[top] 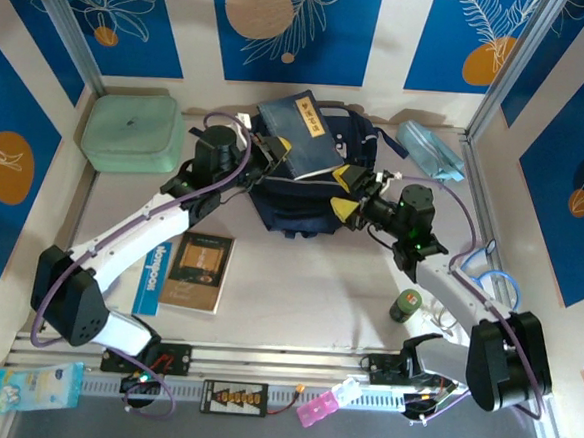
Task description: Pack books, pencil case, and school supplies into a backpack
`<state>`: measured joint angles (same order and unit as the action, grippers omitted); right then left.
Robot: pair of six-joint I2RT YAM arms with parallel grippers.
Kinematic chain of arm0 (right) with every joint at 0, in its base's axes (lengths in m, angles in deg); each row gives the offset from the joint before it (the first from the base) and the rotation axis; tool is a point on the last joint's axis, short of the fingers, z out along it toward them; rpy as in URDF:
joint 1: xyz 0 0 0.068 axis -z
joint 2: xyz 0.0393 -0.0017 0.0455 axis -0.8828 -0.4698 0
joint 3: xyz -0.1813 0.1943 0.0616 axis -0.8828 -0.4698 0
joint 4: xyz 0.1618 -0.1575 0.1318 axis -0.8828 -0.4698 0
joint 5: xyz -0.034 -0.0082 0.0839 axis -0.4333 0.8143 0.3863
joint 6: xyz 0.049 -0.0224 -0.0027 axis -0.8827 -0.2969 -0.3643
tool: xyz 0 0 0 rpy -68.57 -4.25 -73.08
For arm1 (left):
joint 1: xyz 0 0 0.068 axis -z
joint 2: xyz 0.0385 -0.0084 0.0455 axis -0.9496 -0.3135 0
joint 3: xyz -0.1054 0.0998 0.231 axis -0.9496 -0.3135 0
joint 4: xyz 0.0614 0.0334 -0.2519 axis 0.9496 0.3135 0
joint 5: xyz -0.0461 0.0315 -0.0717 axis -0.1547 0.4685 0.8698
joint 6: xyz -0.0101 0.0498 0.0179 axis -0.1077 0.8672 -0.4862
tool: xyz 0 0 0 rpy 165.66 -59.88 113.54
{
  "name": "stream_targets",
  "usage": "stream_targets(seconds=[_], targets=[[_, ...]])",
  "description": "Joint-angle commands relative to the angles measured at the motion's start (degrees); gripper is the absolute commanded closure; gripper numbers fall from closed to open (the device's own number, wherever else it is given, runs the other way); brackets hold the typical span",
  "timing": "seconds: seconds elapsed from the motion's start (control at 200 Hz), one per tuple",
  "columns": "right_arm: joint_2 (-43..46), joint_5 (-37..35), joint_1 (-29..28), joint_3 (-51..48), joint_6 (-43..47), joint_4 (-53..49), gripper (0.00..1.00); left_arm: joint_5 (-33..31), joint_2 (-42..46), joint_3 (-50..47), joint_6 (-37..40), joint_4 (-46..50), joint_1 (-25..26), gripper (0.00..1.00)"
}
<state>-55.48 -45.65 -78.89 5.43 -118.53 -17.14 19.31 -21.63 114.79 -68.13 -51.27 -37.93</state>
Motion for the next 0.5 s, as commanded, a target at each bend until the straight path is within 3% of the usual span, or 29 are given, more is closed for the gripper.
stream_targets(seconds=[0.0,0.28,0.495], targets=[[-3.0,1.8,-0.5,4.1,-4.0,11.0,0.06,-1.4,-0.8,-0.3,-4.5,-7.5,0.7,1.00],[-10.2,-0.6,-4.2,8.1,-7.4,15.3,0.09,-0.4,-2.5,0.1,-6.4,-10.6,1.1,1.00],[-13.4,-5.3,-6.1,8.5,-11.4,17.1,0.27,0.0,-2.6,0.2,-8.1,-12.1,1.0,1.00]])
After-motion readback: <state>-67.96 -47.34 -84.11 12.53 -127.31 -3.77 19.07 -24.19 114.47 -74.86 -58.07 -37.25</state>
